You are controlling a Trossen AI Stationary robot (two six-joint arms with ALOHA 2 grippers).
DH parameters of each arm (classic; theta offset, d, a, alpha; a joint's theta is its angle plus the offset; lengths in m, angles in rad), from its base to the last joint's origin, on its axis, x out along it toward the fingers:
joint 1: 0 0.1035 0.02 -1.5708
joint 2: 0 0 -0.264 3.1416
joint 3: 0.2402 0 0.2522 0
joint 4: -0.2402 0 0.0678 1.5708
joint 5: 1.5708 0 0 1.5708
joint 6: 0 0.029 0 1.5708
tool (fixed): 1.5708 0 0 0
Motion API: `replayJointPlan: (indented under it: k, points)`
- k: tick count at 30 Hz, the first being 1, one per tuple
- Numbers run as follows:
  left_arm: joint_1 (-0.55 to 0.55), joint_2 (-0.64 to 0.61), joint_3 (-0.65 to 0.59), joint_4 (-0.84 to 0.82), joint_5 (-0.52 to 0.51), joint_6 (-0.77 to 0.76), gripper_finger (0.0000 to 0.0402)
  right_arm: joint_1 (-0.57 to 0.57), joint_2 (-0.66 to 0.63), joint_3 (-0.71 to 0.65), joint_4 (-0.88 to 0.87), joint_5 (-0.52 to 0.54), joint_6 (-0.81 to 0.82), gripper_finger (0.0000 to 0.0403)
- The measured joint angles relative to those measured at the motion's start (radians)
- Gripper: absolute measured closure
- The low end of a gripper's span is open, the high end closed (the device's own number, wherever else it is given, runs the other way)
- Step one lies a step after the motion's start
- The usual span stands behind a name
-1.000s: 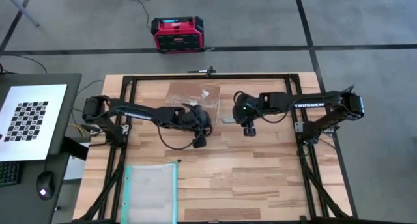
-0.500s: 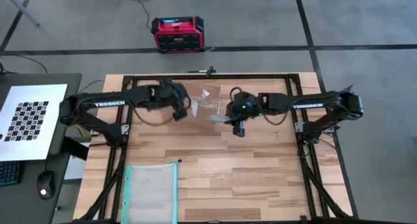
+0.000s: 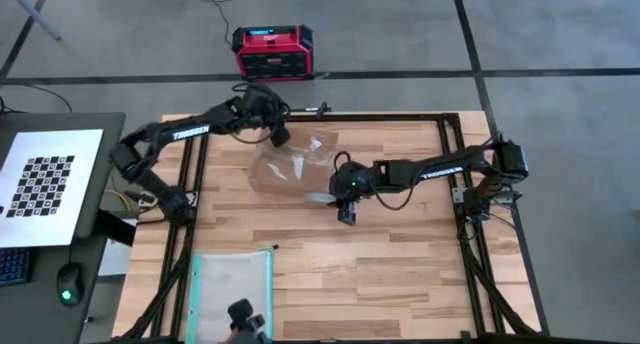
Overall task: Unpack boxes
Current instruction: Open the cardboard box using the gray cutter
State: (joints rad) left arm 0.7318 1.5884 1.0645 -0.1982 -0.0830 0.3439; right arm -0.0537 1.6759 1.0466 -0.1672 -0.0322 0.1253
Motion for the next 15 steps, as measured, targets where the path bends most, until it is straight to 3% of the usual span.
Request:
replayJointPlan:
  k: [6,15]
  points:
    - [0.012,0.049,0.000,-0.064,-0.001,0.036,0.0297,-0.010,-0.004,0.000,-0.009,0.007,0.009,0.0279]
    - [-0.041,0.000,0.002,-0.321,-0.012,-0.090,0.0297,-0.036,-0.057,0.001,-0.133,0.016,-0.041,0.0279]
